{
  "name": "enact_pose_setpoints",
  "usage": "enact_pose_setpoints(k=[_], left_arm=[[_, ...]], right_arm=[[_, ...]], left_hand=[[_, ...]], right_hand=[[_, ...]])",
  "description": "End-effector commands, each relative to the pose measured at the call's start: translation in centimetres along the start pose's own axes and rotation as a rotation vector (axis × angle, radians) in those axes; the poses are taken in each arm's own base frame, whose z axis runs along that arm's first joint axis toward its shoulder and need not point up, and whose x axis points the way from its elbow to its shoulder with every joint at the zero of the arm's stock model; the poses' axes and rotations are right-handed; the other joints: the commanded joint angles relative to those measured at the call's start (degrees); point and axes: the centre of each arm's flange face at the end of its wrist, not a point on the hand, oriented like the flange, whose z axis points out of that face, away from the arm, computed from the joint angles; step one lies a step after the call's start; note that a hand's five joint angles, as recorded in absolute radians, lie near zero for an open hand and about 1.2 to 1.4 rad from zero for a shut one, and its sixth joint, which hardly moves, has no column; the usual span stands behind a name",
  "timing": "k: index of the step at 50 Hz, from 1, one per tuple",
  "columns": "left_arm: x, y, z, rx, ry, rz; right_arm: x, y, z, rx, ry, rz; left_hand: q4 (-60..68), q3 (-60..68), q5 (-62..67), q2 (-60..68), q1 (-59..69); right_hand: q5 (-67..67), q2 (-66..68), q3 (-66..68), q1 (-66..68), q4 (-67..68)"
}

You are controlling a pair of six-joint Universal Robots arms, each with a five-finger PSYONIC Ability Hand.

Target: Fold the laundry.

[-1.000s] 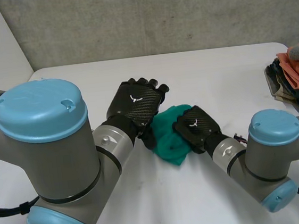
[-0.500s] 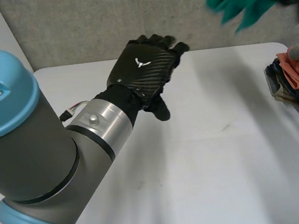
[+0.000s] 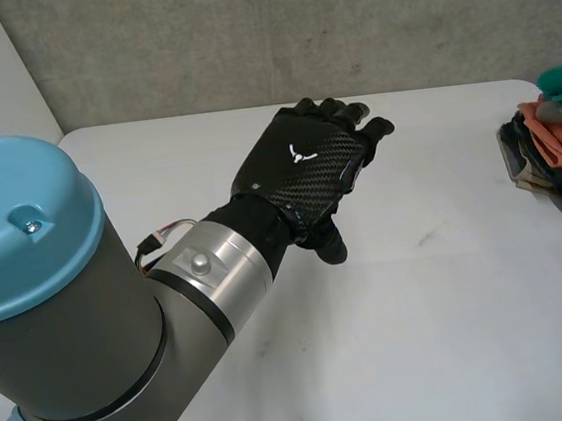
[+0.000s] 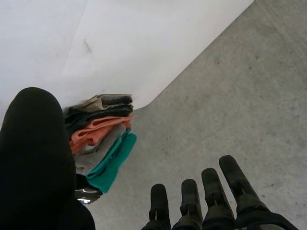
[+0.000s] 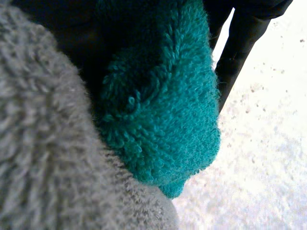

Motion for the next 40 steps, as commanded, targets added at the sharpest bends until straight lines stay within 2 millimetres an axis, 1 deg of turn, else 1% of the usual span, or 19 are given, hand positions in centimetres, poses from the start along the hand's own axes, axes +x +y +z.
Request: enact_pose_setpoints(k=[1, 4, 5, 6, 7, 10, 13, 16, 20, 24, 25, 27, 28, 31, 32, 33, 35, 36, 40], left_arm=[[0.0, 0.2, 0.0, -0.006, 0.001, 0.001], [-0.1, 0.1, 0.0, -0.003, -0.001, 0.003], [-0.1, 0.0, 0.0, -0.002, -0.002, 0.004], [-0.1, -0.1, 0.0, 0.001, -0.002, 0.004], [0.0, -0.1, 0.0, 0.002, -0.001, 0.002], [-0.1, -0.3, -0.1, 0.009, -0.003, 0.003], [-0.1, -0.5, -0.1, 0.015, -0.004, 0.004], [-0.1, -0.7, -0.2, 0.018, -0.005, 0.005], [-0.1, -0.8, -0.2, 0.023, -0.005, 0.004], [0.1, -1.3, -0.3, 0.035, 0.0, 0.005], [0.2, -1.4, -0.4, 0.039, 0.002, 0.005], [0.5, -1.9, -0.6, 0.055, 0.01, 0.007], [0.5, -2.0, -0.6, 0.057, 0.011, 0.007], [0.6, -2.1, -0.7, 0.06, 0.013, 0.006], [0.6, -2.2, -0.7, 0.063, 0.012, 0.006], [0.6, -2.4, -0.7, 0.067, 0.01, 0.006], [0.5, -2.6, -0.7, 0.073, 0.007, 0.004], [0.5, -2.8, -0.7, 0.078, 0.004, -0.005], [-0.1, -3.9, -0.9, 0.109, -0.015, -0.042]], right_arm=[[0.2, -0.1, -0.3, 0.005, 0.012, -0.017], [0.2, -0.9, -0.1, 0.002, 0.028, -0.007], [0.2, -1.2, 0.0, -0.004, 0.034, 0.002], [0.1, -2.0, 0.0, -0.017, 0.046, 0.016], [0.2, -2.6, 0.0, -0.029, 0.058, 0.028], [0.3, -3.9, 0.0, -0.076, 0.091, 0.072], [0.2, -5.7, -0.1, -0.129, 0.106, 0.093], [0.2, -6.6, -0.5, -0.173, 0.123, 0.082], [0.8, -8.0, -1.8, -0.275, 0.177, 0.046], [3.2, -9.8, -3.8, -0.39, 0.289, -0.009], [4.4, -10.4, -4.6, -0.433, 0.351, -0.029], [5.6, -11.1, -5.6, -0.478, 0.413, -0.06], [6.8, -11.9, -6.4, -0.509, 0.48, -0.092], [8.5, -13.3, -7.0, -0.521, 0.559, -0.155], [9.8, -14.5, -7.3, -0.52, 0.621, -0.212], [10.3, -15.1, -7.5, -0.518, 0.652, -0.238], [11.2, -16.2, -7.7, -0.511, 0.707, -0.285], [11.7, -17.3, -7.5, -0.496, 0.741, -0.326], [12.2, -19.6, -6.9, -0.453, 0.781, -0.4]], left_hand=[[0.25, -0.25, -0.89, 0.15, 0.89], [0.25, -0.25, -0.89, 0.15, 0.89], [0.25, -0.25, -0.89, 0.15, 0.89], [0.25, -0.25, -0.89, 0.15, 0.89], [0.25, -0.25, -0.89, 0.15, 0.89], [0.25, -0.25, -0.89, 0.15, 0.89], [0.25, -0.25, -0.89, 0.15, 0.89], [0.08, -0.42, -1.05, -0.01, 0.72], [0.08, -0.42, -1.05, -0.01, 0.72], [0.08, -0.42, -1.05, -0.01, 0.72], [0.08, -0.42, -1.05, -0.01, 0.72], [-0.08, -0.58, -1.22, -0.18, 0.55], [0.08, -0.42, -1.06, -0.02, 0.72], [0.08, -0.42, -1.05, -0.01, 0.72], [0.08, -0.42, -1.05, -0.01, 0.72], [0.08, -0.42, -1.05, -0.01, 0.72], [0.08, -0.42, -1.05, -0.01, 0.72], [0.08, -0.42, -1.05, -0.01, 0.72], [0.08, -0.42, -1.06, -0.02, 0.72]], right_hand=[[13.54, 13.49, 12.64, 20.31, 10.97], [11.93, 11.89, 11.04, 18.7, 9.37], [-1.57, -1.62, -2.47, 5.2, -4.14], [-31.52, -31.56, -32.41, -24.74, -34.08], [-46.8, -46.85, -47.7, -40.03, -49.37], [-56.46, -56.51, -57.36, -49.69, -59.03], [-56.46, -56.51, -57.36, -49.69, -59.03], [-56.46, -56.51, -57.36, -49.69, -59.03], [-56.46, -56.51, -57.36, -49.69, -59.03], [-56.46, -56.51, -57.36, -49.69, -59.03], [-56.46, -56.51, -57.36, -49.69, -59.03], [-56.46, -56.51, -57.36, -49.69, -59.03], [-56.46, -56.51, -57.36, -49.69, -59.03], [-56.46, -56.51, -57.36, -49.69, -59.03], [-56.46, -56.51, -57.36, -49.69, -59.03], [-56.46, -56.51, -57.36, -49.69, -59.03], [-56.46, -56.51, -57.36, -49.69, -59.03], [-56.46, -56.51, -57.36, -49.69, -59.03], [-56.46, -56.51, -57.36, -49.69, -59.03]])
